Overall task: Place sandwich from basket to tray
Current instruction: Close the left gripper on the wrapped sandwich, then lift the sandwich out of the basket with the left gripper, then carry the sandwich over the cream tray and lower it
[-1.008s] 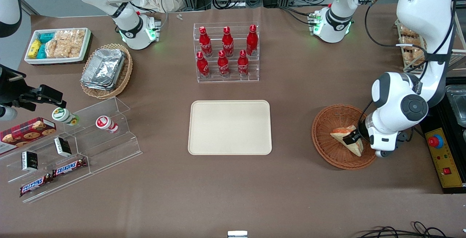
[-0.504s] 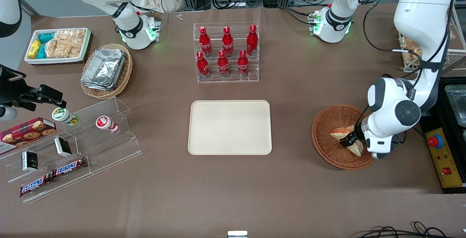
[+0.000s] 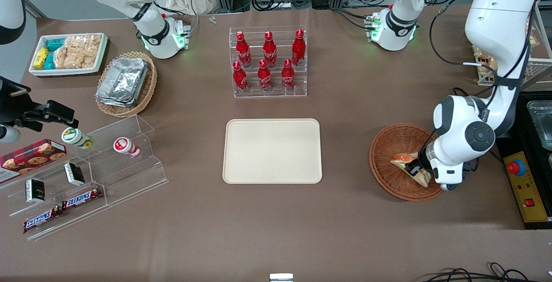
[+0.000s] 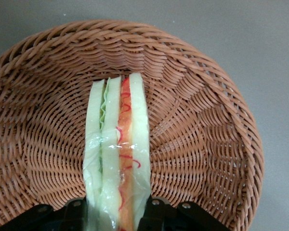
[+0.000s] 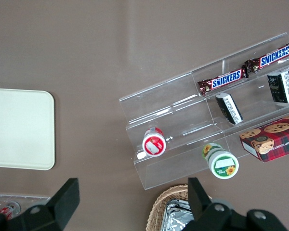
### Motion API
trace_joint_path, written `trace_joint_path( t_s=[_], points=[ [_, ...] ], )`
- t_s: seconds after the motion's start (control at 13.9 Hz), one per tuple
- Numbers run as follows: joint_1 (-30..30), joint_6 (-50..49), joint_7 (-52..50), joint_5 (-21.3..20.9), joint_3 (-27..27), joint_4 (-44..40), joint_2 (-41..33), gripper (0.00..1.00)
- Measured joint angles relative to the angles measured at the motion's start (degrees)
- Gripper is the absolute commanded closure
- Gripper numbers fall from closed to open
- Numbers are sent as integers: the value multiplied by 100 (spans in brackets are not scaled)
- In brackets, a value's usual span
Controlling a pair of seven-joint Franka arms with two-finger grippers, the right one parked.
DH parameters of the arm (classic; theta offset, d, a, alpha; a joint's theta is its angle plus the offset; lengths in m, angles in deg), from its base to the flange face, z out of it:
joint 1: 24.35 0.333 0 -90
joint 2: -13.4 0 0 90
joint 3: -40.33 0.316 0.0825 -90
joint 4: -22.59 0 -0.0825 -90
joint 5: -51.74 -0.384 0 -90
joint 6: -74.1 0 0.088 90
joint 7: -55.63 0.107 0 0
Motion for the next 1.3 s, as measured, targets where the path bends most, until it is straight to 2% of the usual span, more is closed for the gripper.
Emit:
trace_joint_path(
  t_s=[0.22,0.58,0.79,1.08,1.3],
  points=[
    [6,-489,-7,-8,0,-265,-120,100],
    [2,-2965,-6,-15,-96,-1919,-485,100],
    [0,-3973,0,-13,-544,-2751,-536,100],
    [-170,-4145,198,-187,-1565,-2995,-502,100],
    [-521,-3886,348,-202,-1897,-2982,-266,100]
  ],
)
